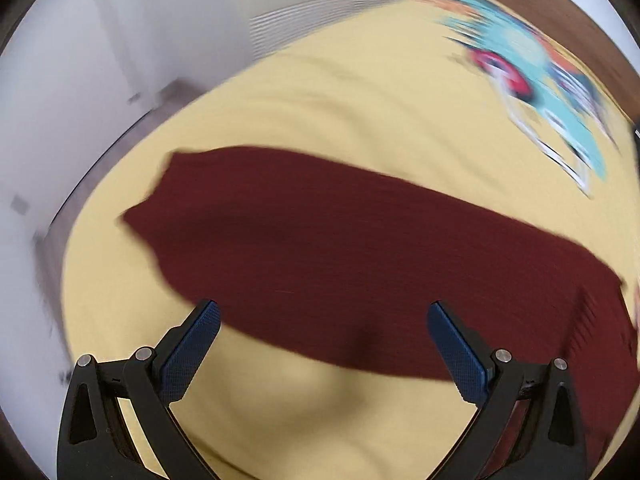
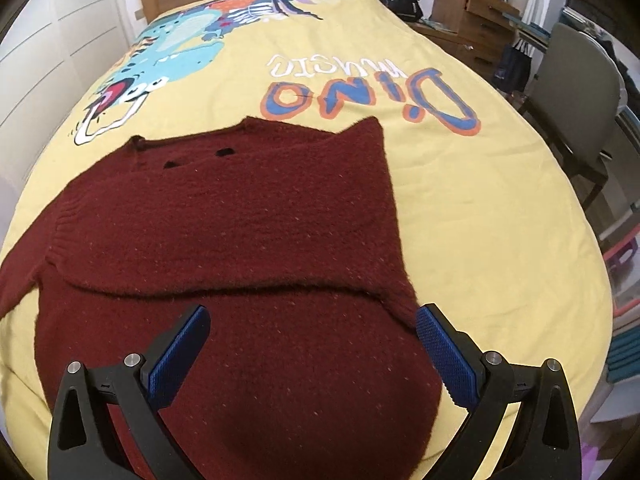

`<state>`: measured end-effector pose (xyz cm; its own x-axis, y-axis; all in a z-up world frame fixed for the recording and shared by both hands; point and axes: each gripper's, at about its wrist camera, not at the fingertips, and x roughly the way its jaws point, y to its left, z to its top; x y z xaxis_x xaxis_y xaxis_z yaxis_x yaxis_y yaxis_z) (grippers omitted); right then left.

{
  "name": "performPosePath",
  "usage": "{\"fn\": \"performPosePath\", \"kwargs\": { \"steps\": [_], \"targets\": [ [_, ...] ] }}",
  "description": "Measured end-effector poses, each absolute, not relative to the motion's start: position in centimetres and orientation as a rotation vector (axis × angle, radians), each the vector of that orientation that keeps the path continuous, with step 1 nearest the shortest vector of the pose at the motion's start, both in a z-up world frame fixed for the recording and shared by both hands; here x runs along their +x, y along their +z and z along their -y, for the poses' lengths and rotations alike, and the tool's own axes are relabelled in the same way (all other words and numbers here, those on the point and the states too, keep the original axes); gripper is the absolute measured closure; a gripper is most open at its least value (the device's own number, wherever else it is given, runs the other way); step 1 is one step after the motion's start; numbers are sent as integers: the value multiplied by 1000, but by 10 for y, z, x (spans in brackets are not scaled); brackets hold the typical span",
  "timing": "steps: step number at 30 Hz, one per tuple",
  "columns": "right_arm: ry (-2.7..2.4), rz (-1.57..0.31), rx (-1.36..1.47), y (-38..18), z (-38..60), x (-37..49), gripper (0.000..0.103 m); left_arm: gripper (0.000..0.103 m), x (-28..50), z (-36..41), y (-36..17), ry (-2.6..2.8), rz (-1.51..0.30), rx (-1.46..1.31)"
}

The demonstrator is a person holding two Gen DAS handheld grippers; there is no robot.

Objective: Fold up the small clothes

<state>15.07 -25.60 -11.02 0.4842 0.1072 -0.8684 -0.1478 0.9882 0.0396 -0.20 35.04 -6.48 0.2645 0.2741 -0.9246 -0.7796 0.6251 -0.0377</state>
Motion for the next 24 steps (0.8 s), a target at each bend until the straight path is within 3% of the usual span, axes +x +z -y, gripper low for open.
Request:
{"fn": "performPosePath", "kwargs": {
  "steps": [9,12,14,16,17,18,19,24],
  "targets": [
    [86,-1072,-4,-112,274,147,0,5,-24,-433,-103,905,-1077,-852],
    [92,-1075,-16,-112,273,147,0,18,-19,-436,-110,861,-1086,-860],
    [101,-1071,-37,-113,270,146,0,32,-17,-428,-112,815,-1090,-829],
    [107,-1080,-47,-116,267,146,0,57,-14,-428,-110,780,-1076,-842],
    [108,-1084,-44,-118,266,146,0,64,-14,-428,-108,760,-1064,-853],
    [111,-1092,-37,-119,265,146,0,82,-12,-428,-107,744,-1059,-860],
    [113,-1094,-34,-120,264,146,0,92,-10,-427,-103,709,-1045,-867],
    [125,-1082,-51,-115,259,144,0,93,3,-415,-76,668,-1035,-719]
  ]
}}
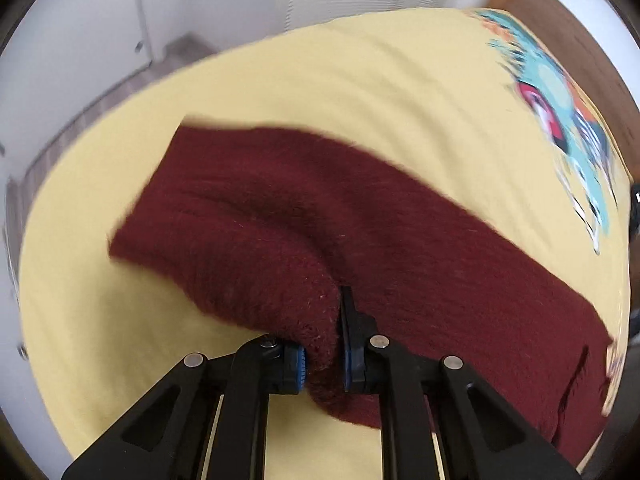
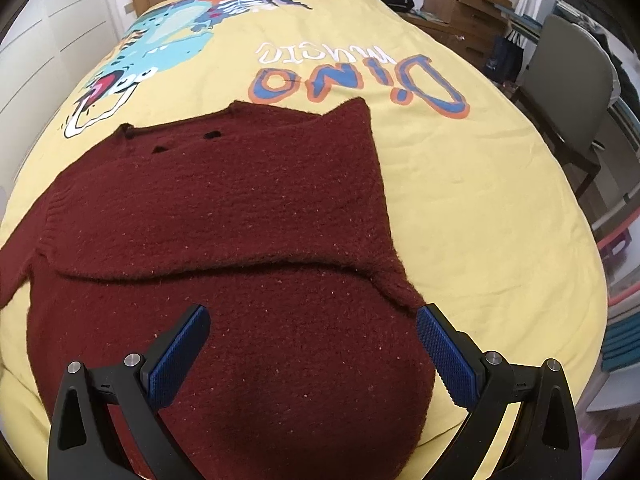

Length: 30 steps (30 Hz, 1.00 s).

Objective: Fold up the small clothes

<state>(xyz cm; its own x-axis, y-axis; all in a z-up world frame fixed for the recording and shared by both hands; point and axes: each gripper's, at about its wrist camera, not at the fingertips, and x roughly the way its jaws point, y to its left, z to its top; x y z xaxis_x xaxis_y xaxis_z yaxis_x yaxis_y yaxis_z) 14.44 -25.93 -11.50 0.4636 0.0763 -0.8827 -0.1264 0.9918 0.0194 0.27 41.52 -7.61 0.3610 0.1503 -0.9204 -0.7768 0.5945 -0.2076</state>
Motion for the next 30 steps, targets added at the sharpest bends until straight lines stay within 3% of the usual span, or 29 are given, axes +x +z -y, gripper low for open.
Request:
{"fn": "performPosePath", "kwargs": {
  "steps": [14,24,30],
  "targets": [
    [173,-1065,3,-101,264,164,0,94,81,-216,21,231,-955,-416],
    [158,-1037,13,-79,289,180,0,94,192,-68,7,-30,-986,-298],
    [132,-1048,24,-78,312,181,0,94,220,26,-6,-163,-1009,-213]
  ]
}}
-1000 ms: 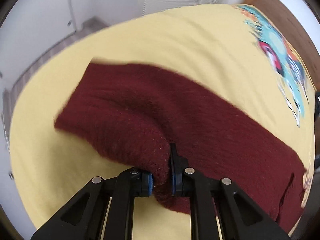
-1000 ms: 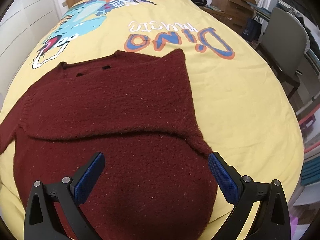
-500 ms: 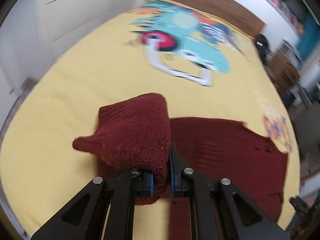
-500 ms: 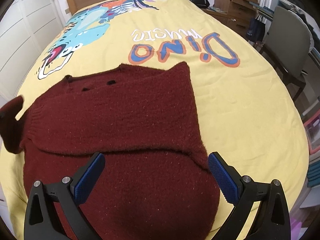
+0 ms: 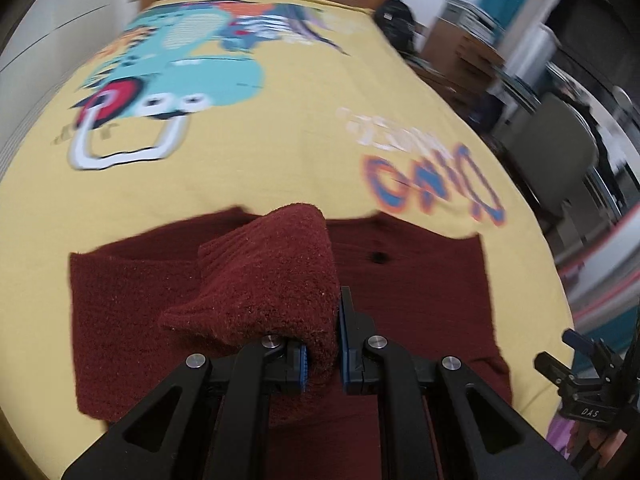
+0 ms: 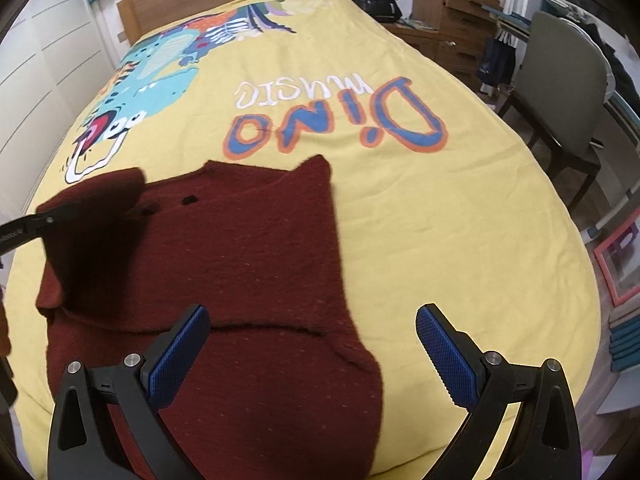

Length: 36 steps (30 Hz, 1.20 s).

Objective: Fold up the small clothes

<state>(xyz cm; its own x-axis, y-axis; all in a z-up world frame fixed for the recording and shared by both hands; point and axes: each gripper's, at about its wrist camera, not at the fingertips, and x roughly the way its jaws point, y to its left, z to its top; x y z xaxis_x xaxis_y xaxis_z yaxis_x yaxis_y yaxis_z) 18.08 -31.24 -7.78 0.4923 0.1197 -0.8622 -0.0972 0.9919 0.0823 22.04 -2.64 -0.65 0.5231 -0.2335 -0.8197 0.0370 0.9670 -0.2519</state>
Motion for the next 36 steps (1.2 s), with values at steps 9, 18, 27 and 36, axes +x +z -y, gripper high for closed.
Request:
{"fn": "performPosePath", "kwargs": {
  "steps": [9,18,27,36],
  "targets": [
    [131,-1114,42,-105,323,177,0,93,234,84,-89,-138,-1150,-75],
    [145,-1140,43,-121,317,177,0,88,234,82,-120,-131,-1207,-26],
    [144,-1131,45,-118,316,176,0,12,226,80,-107,-161,-1245,-29],
    [164,-1142,29,-122,303,172,0,1,182,16,-80,-141,-1207,6]
  ]
}}
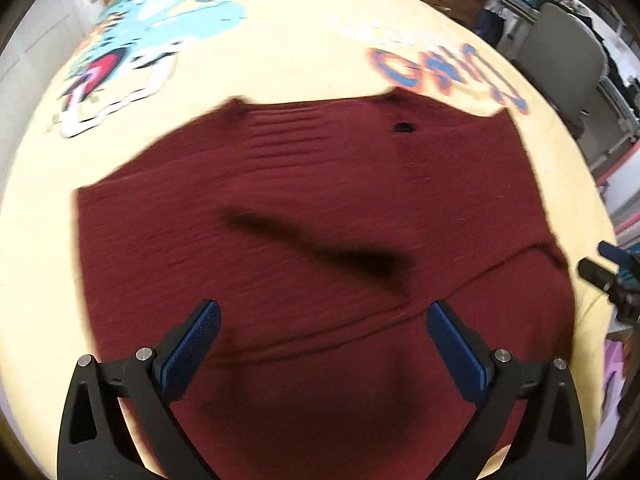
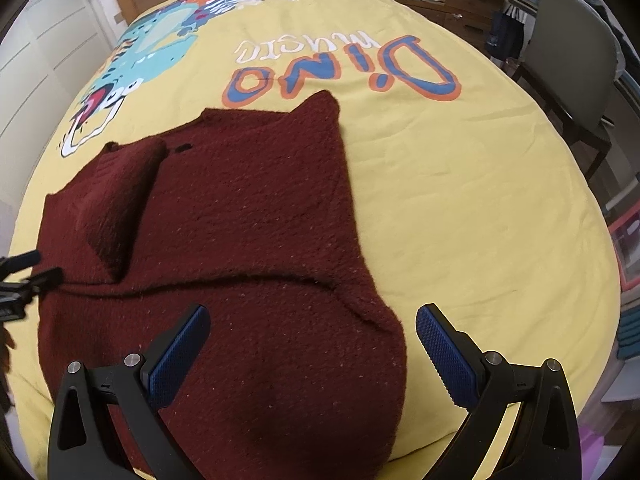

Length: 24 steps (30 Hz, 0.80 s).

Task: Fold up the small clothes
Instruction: 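Grasp the folded sweater edge with the left tool while the right tool grasps the sleeve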

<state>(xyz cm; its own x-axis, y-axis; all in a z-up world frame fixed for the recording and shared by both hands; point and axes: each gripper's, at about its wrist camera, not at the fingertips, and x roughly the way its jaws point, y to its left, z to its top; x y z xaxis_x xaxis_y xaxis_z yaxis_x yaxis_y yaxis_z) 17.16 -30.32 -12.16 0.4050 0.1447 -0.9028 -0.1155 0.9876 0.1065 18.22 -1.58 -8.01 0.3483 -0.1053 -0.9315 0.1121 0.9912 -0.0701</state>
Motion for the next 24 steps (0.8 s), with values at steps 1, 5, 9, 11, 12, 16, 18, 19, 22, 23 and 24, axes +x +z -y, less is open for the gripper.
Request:
{"fn": "performPosePath", "kwargs": {
  "steps": [1,5,9,11,12,16,18,19,22,23,24],
  "targets": [
    [167,-1142,26,-122,301,172,0,1,178,-1,-78,-110,-1211,12],
    [187,-1146,16,-122,290,171,0,1,160,-46,-73,-55,-1209,6],
    [207,-1152,-7,-123,277,171,0,2,139,-88,-85,42,-1226,15],
    [213,-1155,-17,-123,272,171,0,2,133,-103,-97,78,-1246,13],
    [215,-1158,-22,-124,268,171,0,3,131,-108,-103,90,-1247,13],
    [213,-1171,-44,-126,260,171,0,31,132,-121,-122,116,-1250,-13],
    [213,-1174,-64,-125,255,172,0,37,135,-125,-128,112,-1247,-39],
    [214,-1173,-72,-124,252,172,0,37,138,-126,-130,107,-1240,-57],
    [227,-1160,-97,-119,239,176,0,37,141,-123,-131,68,-1220,-52],
    [232,-1156,-105,-118,234,177,0,37,141,-121,-130,53,-1215,-35],
    [242,-1150,-119,-116,226,180,0,40,141,-120,-130,44,-1214,-27]
  ]
}}
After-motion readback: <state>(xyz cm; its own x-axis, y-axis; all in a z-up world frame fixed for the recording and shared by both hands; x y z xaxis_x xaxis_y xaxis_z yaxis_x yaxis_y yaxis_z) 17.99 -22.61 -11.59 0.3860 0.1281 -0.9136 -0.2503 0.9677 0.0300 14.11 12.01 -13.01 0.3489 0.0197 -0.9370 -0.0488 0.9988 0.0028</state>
